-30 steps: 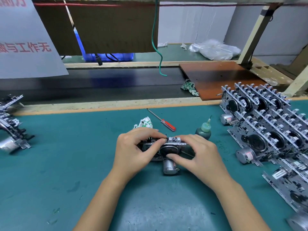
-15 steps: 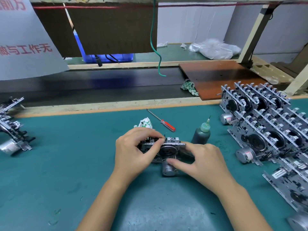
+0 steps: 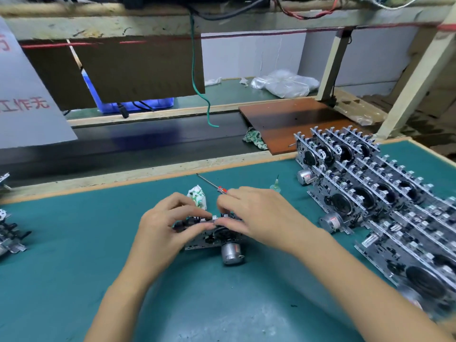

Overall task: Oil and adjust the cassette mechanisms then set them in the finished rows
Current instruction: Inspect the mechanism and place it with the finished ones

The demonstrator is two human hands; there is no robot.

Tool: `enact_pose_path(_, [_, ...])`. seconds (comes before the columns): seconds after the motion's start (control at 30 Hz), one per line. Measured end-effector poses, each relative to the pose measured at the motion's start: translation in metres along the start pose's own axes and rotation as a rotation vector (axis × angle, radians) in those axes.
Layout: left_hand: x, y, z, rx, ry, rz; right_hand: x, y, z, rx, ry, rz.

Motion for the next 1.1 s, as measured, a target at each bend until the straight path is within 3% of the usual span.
enact_pose_path(0.2, [0.012, 0.011, -0.024, -0.093, 0.109, 0.128, 0.02, -0.012, 0.006, 0.071, -0.084, 0.063])
enact_pose_path(0.53, [-0.027, 0.104, -0.153, -0.584, 0.133, 0.263, 0.156, -0.091, -0.043, -0.198, 0.069, -0.151])
enact_pose_path(0.83, [-0.16, 0.185, -0.233, -0.593, 0.236, 0.259, 0.212, -0.15, -0.161, -0.47, -0.227, -0.159])
enact_pose_path(0.97, [-0.224, 0.183, -0.241, -0.61, 0.389, 0.51, 0.197, -0.176, -0.208, -0.649, -0.402, -0.119])
enact_pose_path(1.1, [-0.271, 0.165, -0.225, -0.489, 0.486, 0.75, 0.157, -0.192, -0.229, -0.762, -0.43, -0.036])
Point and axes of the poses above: each hand's wrist, its own y-axis towards the middle knuckle, its own x-axis out of the back of the hand, z = x × y, the point moved 2 cm from there along y, towards the middle knuckle, and after that the axes turned 2 degrees about y, right-handed, at the moved point
